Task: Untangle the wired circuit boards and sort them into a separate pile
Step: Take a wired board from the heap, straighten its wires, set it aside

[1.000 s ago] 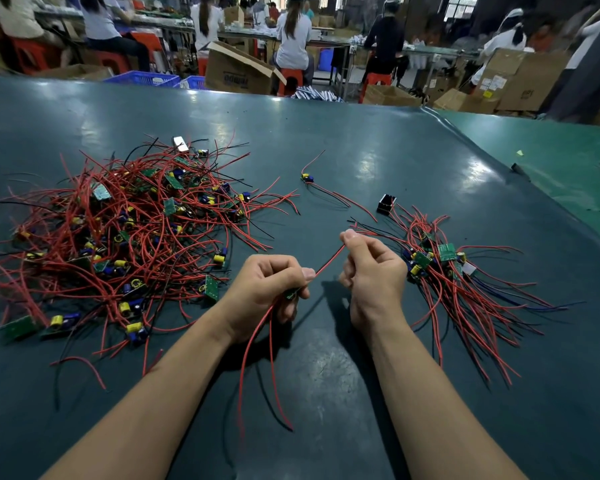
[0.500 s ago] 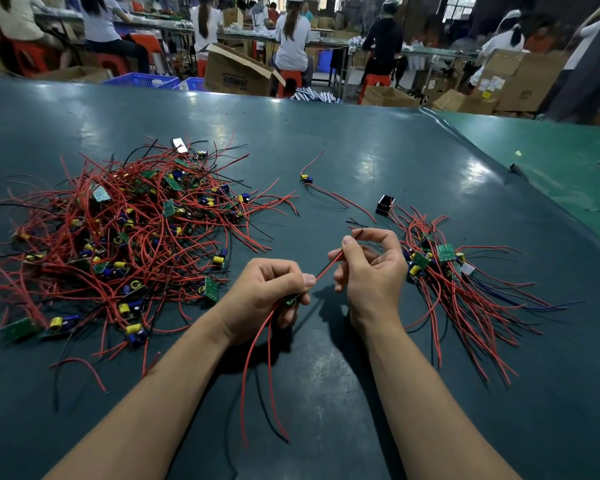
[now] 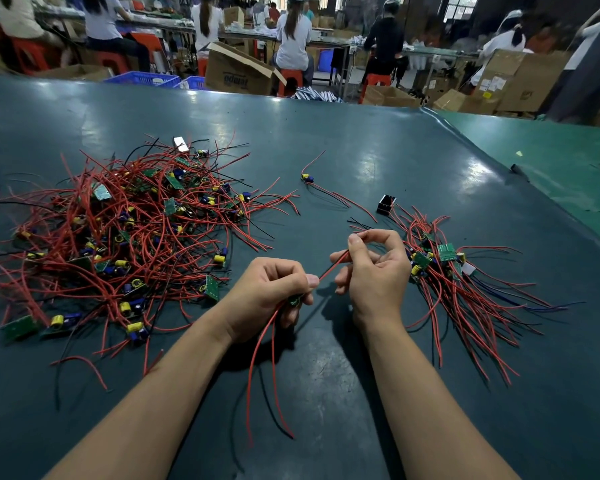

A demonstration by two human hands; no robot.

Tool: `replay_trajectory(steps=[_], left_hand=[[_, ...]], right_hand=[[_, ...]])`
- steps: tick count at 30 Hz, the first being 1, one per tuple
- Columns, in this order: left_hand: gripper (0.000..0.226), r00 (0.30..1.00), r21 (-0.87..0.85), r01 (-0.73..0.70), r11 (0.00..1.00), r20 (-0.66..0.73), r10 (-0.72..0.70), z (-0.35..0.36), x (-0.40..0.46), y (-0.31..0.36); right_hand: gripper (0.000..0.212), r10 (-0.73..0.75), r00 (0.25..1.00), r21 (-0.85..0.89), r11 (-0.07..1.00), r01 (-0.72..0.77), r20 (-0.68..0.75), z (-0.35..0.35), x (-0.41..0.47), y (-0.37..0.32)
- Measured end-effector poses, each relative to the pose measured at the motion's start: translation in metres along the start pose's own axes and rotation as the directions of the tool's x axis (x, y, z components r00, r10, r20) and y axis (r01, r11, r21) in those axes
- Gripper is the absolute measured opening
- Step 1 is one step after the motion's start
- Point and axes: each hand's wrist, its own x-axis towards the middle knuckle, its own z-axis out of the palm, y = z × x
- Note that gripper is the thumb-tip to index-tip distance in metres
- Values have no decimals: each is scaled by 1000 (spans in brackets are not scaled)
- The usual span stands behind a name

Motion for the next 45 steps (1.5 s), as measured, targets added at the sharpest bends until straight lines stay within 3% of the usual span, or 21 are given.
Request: replay_trajectory(steps=[3, 5, 10, 15, 18, 22, 25, 28, 31, 35, 41, 45], left_hand=[[27, 996, -13, -20, 1000, -86, 19, 0, 1, -1], [26, 986, -40, -25, 999, -166, 18, 1, 2, -2], [28, 962, -70, -57, 996, -272, 36, 3, 6, -2], [26, 910, -270, -139, 953, -415, 15, -4, 9, 3], [22, 929, -497, -148, 855, -367, -53, -11, 8, 7], [21, 963, -684, -144, 715, -262, -57, -16, 7, 9], [10, 962, -628, -184, 756, -274, 6, -12, 7, 5], [19, 943, -448, -232, 864, -321, 86, -7, 9, -1], [34, 918, -301, -249, 920, -375, 126, -6, 10, -4], [37, 899, -142, -278, 950, -387, 205, -5, 8, -5], [30, 886, -70, -280, 957, -402, 230, -1, 8, -5], [29, 876, -13, -296, 955, -402, 266, 1, 8, -3]], right_hand=[[8, 55, 998, 87, 995, -57, 17, 2, 2, -3], [14, 164, 985, 158, 973, -170, 49, 2, 4, -6], [41, 325, 876, -55, 943, -328, 357, 3, -6, -10], [29, 362, 862, -22, 925, -379, 356, 1, -2, -9], [12, 330, 789, -75, 937, -342, 517, -1, -4, -8], [25, 290, 699, -114, 951, -288, 654, -1, -9, -13], [22, 287, 769, -34, 944, -327, 572, 2, -10, -12], [17, 276, 834, 32, 943, -330, 478, 4, -9, -10], [19, 255, 850, 55, 948, -314, 461, 5, -10, -8], [24, 249, 874, 60, 952, -300, 417, 6, -9, -8], [7, 318, 913, 143, 921, -361, 255, 8, -5, -8], [20, 313, 942, 242, 911, -334, 120, 5, 0, -9]])
